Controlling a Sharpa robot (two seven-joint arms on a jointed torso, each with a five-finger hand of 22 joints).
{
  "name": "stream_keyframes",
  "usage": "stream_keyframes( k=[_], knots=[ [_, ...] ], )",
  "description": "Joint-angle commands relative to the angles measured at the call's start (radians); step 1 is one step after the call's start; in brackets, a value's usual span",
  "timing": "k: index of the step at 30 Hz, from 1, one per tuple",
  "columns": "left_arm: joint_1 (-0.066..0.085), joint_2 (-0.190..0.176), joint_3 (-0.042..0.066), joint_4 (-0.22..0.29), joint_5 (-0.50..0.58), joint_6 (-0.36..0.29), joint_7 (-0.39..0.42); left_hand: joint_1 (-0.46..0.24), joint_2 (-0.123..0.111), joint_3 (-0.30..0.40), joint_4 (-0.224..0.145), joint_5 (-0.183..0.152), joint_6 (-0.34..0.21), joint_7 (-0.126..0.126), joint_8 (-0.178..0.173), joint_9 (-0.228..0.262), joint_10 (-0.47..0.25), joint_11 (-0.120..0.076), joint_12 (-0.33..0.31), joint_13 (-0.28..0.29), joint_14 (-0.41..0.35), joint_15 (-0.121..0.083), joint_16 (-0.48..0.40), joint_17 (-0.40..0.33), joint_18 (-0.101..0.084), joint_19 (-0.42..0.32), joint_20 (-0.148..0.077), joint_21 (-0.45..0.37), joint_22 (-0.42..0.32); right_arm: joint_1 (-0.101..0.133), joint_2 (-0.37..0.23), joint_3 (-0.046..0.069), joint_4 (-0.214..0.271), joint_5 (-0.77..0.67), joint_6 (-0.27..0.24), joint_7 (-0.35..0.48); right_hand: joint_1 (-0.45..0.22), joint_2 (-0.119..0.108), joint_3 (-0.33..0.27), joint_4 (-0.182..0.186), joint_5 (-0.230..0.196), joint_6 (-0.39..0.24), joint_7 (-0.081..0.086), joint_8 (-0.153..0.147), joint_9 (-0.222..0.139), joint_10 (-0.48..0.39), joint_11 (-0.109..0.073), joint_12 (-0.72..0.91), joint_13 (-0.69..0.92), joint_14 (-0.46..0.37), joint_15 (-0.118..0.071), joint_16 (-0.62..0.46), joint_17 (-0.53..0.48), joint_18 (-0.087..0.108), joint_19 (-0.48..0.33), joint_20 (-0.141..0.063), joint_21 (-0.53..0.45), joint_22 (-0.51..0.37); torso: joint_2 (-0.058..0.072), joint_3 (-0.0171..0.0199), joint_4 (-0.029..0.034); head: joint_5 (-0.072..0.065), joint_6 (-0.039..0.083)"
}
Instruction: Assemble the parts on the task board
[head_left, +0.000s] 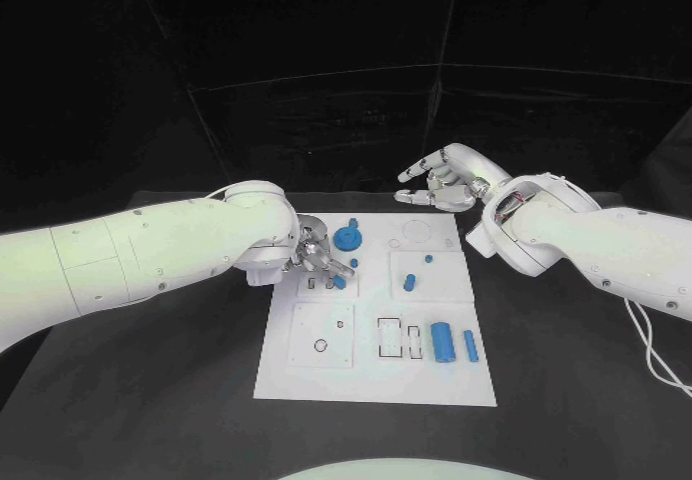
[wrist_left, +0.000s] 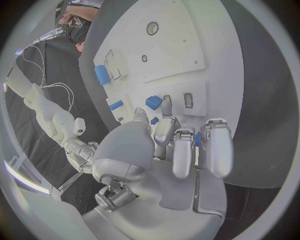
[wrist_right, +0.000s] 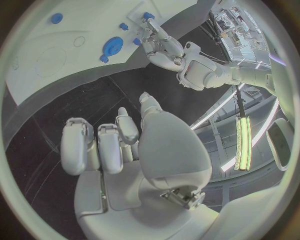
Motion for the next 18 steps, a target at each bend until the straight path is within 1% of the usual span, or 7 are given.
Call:
stream_keyframes(
  k=[1, 18],
  knots=[
    [0.001, -0.001, 0.0, 0.004, 0.02, 0.009, 0.0, -0.011, 0.002, -0.008, 0.001, 0.0, 0.009, 0.001, 0.007, 0.001, 0.008, 0.001, 0.007, 0.002, 0.106, -0.005, 0.003, 0.263, -0.021, 0.033, -0.008, 0.005, 0.038, 0.002, 0.001, 0.001, 0.0, -0.003, 0.006, 0.007, 0.004, 0.006, -0.007, 0.0, 0.006, 0.005, 0.002, 0.005, 0.001, -0.005, -0.003, -0.006, 0.0, 0.059, -0.002, -0.006, 0.053, 0.002, -0.007, -0.003, -0.005, 0.0, 0.0, 0.0002, 0.0003, 0.001, -0.002],
    [0.001, 0.003, 0.0, 0.012, 0.029, 0.031, -0.009, 0.001, 0.006, -0.01, -0.002, 0.0, 0.015, -0.002, 0.01, 0.005, 0.013, -0.002, 0.011, 0.008, 0.106, -0.007, 0.003, 0.263, -0.022, 0.034, -0.01, 0.007, 0.041, 0.002, 0.0, 0.001, 0.0, -0.003, 0.007, 0.007, 0.004, 0.006, -0.007, 0.0, 0.006, 0.005, 0.002, 0.005, 0.001, -0.005, -0.003, -0.006, 0.0, 0.059, -0.002, -0.006, 0.053, 0.002, -0.007, -0.003, -0.005, 0.0, 0.0, 0.0004, -0.0005, 0.001, 0.0]
  ],
)
